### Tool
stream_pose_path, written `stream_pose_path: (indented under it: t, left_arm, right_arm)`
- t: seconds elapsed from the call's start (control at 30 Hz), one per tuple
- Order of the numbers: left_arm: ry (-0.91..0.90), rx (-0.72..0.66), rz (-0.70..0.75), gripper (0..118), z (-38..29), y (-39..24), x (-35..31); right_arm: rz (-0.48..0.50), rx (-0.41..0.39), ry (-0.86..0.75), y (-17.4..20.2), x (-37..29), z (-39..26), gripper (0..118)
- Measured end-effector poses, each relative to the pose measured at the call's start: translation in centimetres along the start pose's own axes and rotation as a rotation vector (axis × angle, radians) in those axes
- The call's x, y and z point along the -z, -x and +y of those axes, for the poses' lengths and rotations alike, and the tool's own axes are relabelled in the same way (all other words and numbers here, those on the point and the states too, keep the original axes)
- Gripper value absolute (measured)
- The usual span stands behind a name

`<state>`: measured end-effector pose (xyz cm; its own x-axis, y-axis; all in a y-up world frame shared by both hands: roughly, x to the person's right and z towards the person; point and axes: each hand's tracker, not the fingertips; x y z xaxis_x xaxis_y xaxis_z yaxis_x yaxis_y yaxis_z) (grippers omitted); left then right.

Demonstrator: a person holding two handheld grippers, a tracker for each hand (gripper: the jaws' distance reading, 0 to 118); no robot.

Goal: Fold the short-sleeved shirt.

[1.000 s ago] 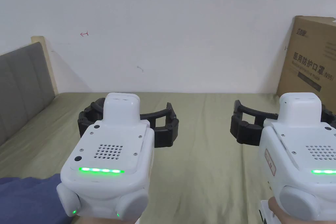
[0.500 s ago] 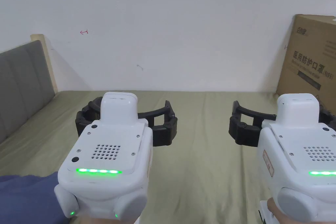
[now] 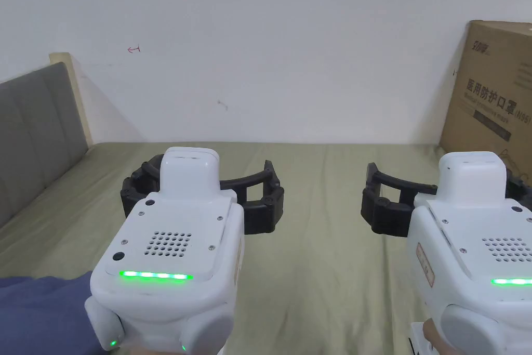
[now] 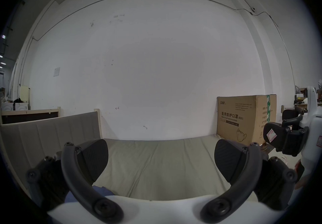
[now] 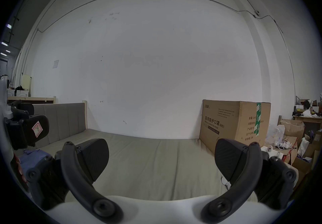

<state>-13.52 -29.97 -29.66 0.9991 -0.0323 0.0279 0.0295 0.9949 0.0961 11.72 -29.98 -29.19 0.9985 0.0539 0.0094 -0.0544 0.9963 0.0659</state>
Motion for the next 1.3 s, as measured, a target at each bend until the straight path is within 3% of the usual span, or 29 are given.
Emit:
stream_pose_path:
  t: [0.9,1.3]
  left_arm:
    - [-0.004,0.019,0.016,118,-0.34,-0.17,-0.27]
    - [0.001,0.018,0.014,118,-0.15,-0.40,-0.17]
  right_arm:
    - [-0.019,0.035,0.014,-0.39,-0.20,-0.48,118]
    - [-0.051,-0.012,0.011,-0.18,-0.05,-0.35,118]
